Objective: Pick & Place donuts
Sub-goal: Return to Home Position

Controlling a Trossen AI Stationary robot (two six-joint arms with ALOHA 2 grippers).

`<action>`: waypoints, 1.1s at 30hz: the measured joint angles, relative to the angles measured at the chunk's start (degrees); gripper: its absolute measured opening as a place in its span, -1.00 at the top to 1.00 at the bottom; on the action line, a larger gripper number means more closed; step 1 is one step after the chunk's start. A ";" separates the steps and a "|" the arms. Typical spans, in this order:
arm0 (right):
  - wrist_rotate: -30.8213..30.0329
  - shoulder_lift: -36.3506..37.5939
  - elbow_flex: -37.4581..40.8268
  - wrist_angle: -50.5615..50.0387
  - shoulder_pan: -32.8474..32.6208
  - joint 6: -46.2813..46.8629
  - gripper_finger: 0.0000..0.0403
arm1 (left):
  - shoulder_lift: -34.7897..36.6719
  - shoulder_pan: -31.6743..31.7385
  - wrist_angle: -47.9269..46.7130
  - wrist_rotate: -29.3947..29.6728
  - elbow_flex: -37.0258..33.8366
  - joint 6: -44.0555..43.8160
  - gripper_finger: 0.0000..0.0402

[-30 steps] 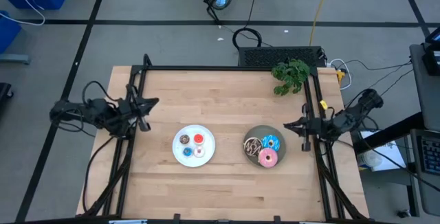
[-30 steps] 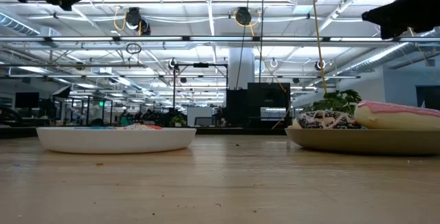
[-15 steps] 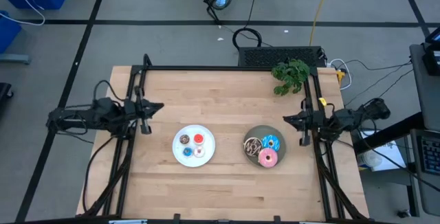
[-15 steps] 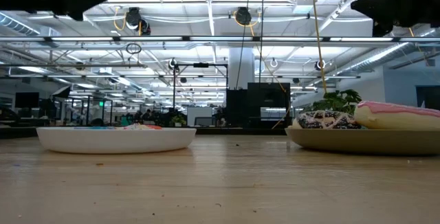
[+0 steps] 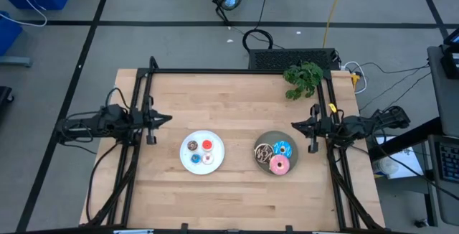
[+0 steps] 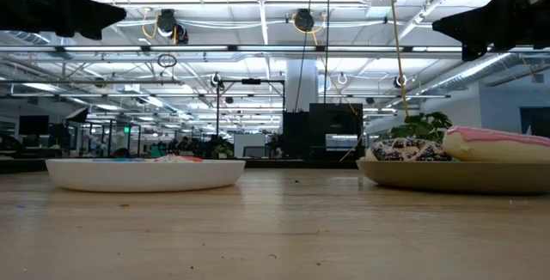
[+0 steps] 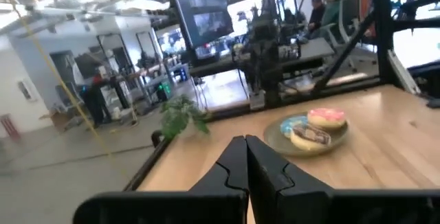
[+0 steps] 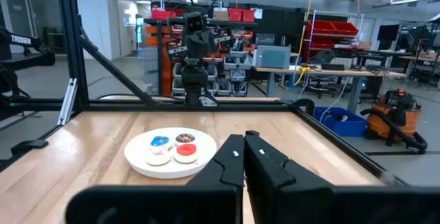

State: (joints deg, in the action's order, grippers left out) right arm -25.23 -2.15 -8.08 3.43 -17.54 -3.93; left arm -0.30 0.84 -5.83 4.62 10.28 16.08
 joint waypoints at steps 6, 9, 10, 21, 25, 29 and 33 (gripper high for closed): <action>-0.08 0.01 0.00 -0.14 0.00 0.04 1.00 | -0.03 0.00 9.75 -7.34 -5.87 1.09 1.00; -0.09 0.00 0.67 0.81 0.00 0.66 1.00 | 0.02 0.02 12.84 -8.10 -9.58 1.66 1.00; -0.07 0.02 1.12 1.42 0.00 0.85 1.00 | -0.01 0.00 10.82 -7.89 -9.70 1.74 1.00; -4.66 0.24 6.95 3.24 0.31 2.08 1.00 | 0.00 0.02 9.88 -8.75 -9.70 1.64 1.00; -4.60 0.35 6.97 4.29 0.33 2.38 1.00 | 0.00 0.00 9.20 -9.06 -9.70 1.43 1.00; -3.15 0.34 7.03 2.14 0.70 3.53 1.00 | 0.00 0.00 8.38 -9.25 -9.70 1.43 1.00; -3.22 0.35 7.08 2.36 2.65 4.59 1.00 | 0.00 0.00 8.62 -8.97 -9.70 1.44 1.00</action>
State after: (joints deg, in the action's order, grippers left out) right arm -28.45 -1.80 -0.99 5.79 -14.89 0.66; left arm -0.30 0.84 2.79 -4.35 0.58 17.52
